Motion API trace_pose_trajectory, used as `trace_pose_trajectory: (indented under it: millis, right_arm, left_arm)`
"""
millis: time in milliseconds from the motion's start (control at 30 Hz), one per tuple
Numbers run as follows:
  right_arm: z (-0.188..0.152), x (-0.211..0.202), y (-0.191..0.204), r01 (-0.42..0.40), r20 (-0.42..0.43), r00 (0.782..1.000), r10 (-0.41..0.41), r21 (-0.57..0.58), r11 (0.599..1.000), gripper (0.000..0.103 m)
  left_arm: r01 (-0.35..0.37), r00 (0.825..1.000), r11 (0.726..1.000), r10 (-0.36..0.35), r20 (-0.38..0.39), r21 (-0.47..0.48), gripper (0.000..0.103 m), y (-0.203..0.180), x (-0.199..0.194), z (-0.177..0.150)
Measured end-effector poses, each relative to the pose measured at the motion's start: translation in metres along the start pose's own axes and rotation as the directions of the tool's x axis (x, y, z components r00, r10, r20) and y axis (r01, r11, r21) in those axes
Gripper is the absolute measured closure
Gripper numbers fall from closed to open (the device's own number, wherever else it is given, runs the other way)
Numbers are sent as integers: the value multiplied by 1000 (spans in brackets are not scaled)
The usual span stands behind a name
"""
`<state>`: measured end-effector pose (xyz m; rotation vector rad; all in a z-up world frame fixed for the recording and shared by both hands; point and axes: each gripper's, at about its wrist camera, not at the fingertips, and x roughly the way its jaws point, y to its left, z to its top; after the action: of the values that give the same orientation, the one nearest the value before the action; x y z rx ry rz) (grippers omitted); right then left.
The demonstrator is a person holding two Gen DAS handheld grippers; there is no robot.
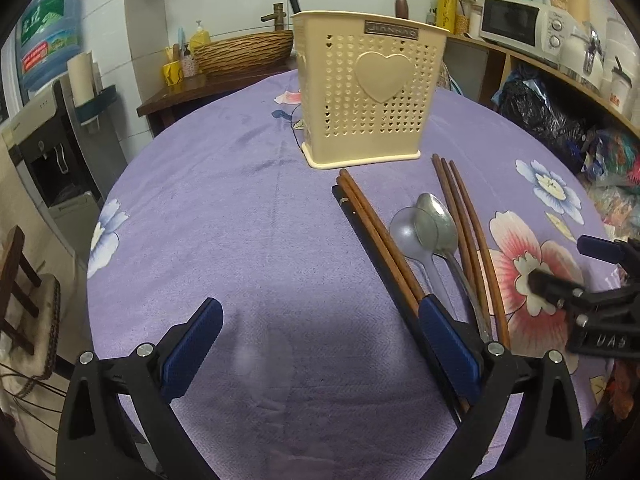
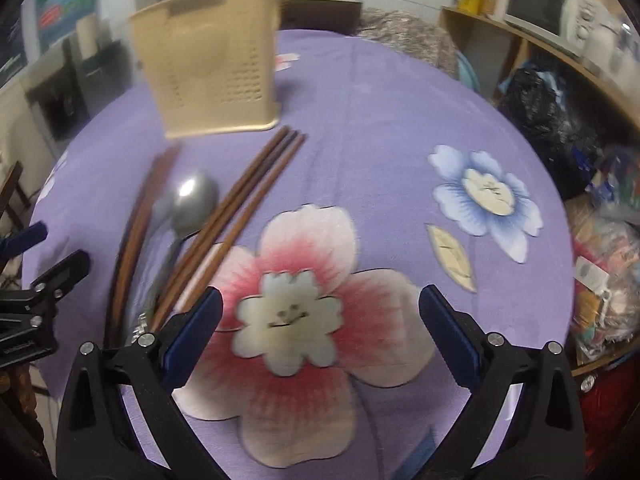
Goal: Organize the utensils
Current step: 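Move both grippers back over the remaining chopsticks and spoons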
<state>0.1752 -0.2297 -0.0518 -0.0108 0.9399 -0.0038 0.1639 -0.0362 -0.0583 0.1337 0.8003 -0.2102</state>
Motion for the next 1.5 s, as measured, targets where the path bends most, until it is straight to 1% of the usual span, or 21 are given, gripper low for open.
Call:
trace_pose_trajectory:
  millis: [33,100,133,167,200,267,333,367,433,567,733,900,967,1033,1133,1200,1267,1333,1367,1433,1500]
  right_arm:
    - [0,2,9,-18,-9,1000,18,-19,1000,6]
    - [0,7,21,-26,-23,999,25,-49,998,6]
    - [-1,10,27,-17,-36,999,15,-67,998,6]
    - [-1,14,32,14,-48,999,-18,-89,996,6]
    - [-1,13,34,21,-43,999,-25,-93,995,6]
    - [-1,12,28,31,-59,998,-37,-101,994,6]
    - [-2,9,17,67,-68,995,-75,-111,992,6]
    - [-3,7,8,114,-68,990,-121,-107,988,6]
    - [-5,5,-10,143,-73,986,-149,-79,987,6]
    - [-12,3,-26,139,-68,988,-141,-32,990,6]
    - [-15,2,-25,137,-55,989,-138,-22,990,6]
    - [-12,6,-21,124,-49,991,-125,-30,992,6]
    - [-14,5,-25,119,-49,992,-120,-19,993,6]
    - [-15,4,-27,122,-47,991,-123,-13,992,6]
    - [-13,3,-29,98,-24,995,-98,-5,995,6]
    - [-10,2,-28,73,-7,997,-73,-9,997,6]
    - [-4,2,-27,26,12,1000,-26,-11,1000,6]
    - [5,2,-33,-23,32,999,22,17,1000,6]
    - [9,2,-36,-32,38,999,31,29,999,6]
    - [18,4,-40,-51,52,997,49,35,998,6]
    - [30,9,-39,-86,60,995,84,23,996,17]
  left_arm:
    - [-13,1000,1000,13,4,6,6,0,-1,0]
    - [-22,1000,1000,22,6,-3,6,5,-3,0]
    - [-21,1000,1000,21,4,-15,6,9,-4,0]
    - [-22,1000,999,22,0,-27,6,13,-4,0]
    - [-25,1000,999,25,0,-31,6,16,-5,-1]
    - [-31,1000,999,31,0,-31,6,19,-6,-1]
    - [-20,1000,999,19,-9,-34,6,19,-4,-2]
    - [-10,1000,999,10,-13,-36,6,18,-3,-2]
    - [8,1000,1000,-9,-22,-27,6,11,0,-3]
    - [27,999,1000,-26,-43,16,6,-8,5,-6]
    - [12,997,999,-9,-72,42,10,-20,11,-10]
    - [7,997,1000,-5,-80,21,10,-16,12,-10]
    - [-8,996,1000,10,-84,23,10,-8,13,-11]
    - [-4,996,1000,3,-93,-13,10,5,13,-12]
    - [-35,995,999,32,-91,-27,11,17,12,-9]
    - [-19,996,999,17,-92,-25,12,19,13,-4]
    - [5,996,1000,-5,-86,-5,13,16,16,4]
    - [13,996,1000,-12,-89,5,17,16,22,11]
    - [22,996,1000,-21,-92,3,21,16,25,16]
    - [29,996,1000,-29,-90,0,22,16,31,26]
    - [17,995,1000,-18,-100,-3,29,16,39,33]
